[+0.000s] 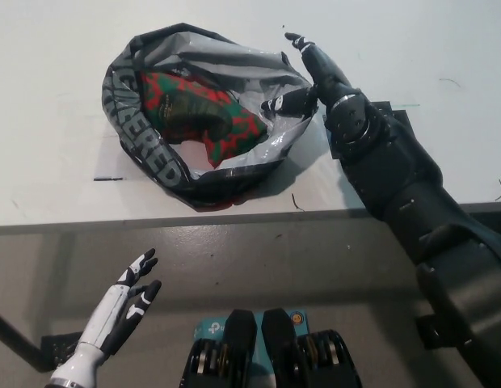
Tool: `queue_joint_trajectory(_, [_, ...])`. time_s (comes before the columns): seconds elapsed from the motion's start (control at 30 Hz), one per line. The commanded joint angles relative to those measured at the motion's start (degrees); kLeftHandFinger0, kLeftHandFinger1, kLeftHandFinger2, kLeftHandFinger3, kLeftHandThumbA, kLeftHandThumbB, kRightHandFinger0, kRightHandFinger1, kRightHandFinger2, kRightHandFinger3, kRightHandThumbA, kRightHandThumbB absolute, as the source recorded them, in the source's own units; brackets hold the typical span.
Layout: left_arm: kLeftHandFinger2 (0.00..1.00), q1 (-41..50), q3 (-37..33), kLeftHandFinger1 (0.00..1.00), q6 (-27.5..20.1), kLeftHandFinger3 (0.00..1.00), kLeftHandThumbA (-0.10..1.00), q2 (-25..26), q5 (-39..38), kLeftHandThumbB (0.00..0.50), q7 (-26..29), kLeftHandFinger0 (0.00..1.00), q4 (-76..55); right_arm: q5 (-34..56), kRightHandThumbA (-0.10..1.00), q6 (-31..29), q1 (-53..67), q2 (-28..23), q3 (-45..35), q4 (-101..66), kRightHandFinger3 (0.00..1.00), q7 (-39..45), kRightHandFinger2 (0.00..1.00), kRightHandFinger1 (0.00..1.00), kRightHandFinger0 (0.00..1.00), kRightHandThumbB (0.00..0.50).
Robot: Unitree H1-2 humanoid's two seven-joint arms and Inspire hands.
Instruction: The robot uses its right hand to pick up a bag of coffee beans and puts it in the black plastic bag, then the robot grabs the top of the bag and lifts it.
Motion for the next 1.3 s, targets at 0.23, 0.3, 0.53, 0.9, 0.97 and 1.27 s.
queue_joint_trajectory(0.23, [1.00, -0.59, 0.31, 1.00, -1.19, 1.00, 0.97, 0.76, -0.36, 0.193, 0.07, 0.88, -1.40, 1.30, 0.99, 4.81, -3.67, 0.60, -0.86, 3.55, 1.00, 0.06, 1.00, 1.00, 1.00, 0.421])
queue_joint_trajectory(0.3, [1.00, -0.72, 0.40, 1.00, -1.16, 1.00, 0.97, 0.74, -0.59, 0.204, 0.02, 0.88, -1.28, 2.02, 0.97, 7.62, -4.40, 0.58, -1.31, 4.13, 1.00, 1.60, 1.00, 1.00, 0.96, 0.419])
queue_joint_trajectory(0.53, [1.00, -0.88, 0.21, 1.00, -1.30, 1.00, 0.98, 0.73, -0.08, 0.210, 0.15, 0.87, -1.15, 1.50, 0.44, 15.59, -7.21, 0.53, -0.04, 7.14, 0.97, 9.24, 0.44, 0.23, 0.07, 0.270])
queue_joint_trajectory(0.9, [1.00, -1.29, 0.01, 1.00, -1.69, 1.00, 0.98, 1.14, -0.16, 0.197, -0.30, 0.87, -0.92, 2.44, 0.12, 16.44, -7.15, 0.12, 1.44, 4.19, 0.72, 10.71, 0.41, 0.20, 0.02, 0.207])
queue_joint_trajectory(0.97, [1.00, -1.31, -0.02, 1.00, -1.53, 1.00, 0.99, 1.22, -0.33, 0.197, -0.51, 0.87, -1.02, 2.70, 0.18, 16.93, -7.42, -0.01, 0.73, 3.86, 0.70, 10.90, 0.46, 0.20, 0.00, 0.204])
queue_joint_trajectory(1.27, [1.00, -1.54, 0.13, 1.00, -1.32, 1.00, 0.97, 0.99, -0.71, 0.196, -0.44, 0.87, -0.71, 7.05, 0.13, 17.25, -8.40, -0.47, -5.09, 1.27, 1.00, 12.57, 0.85, 0.48, 0.15, 0.210])
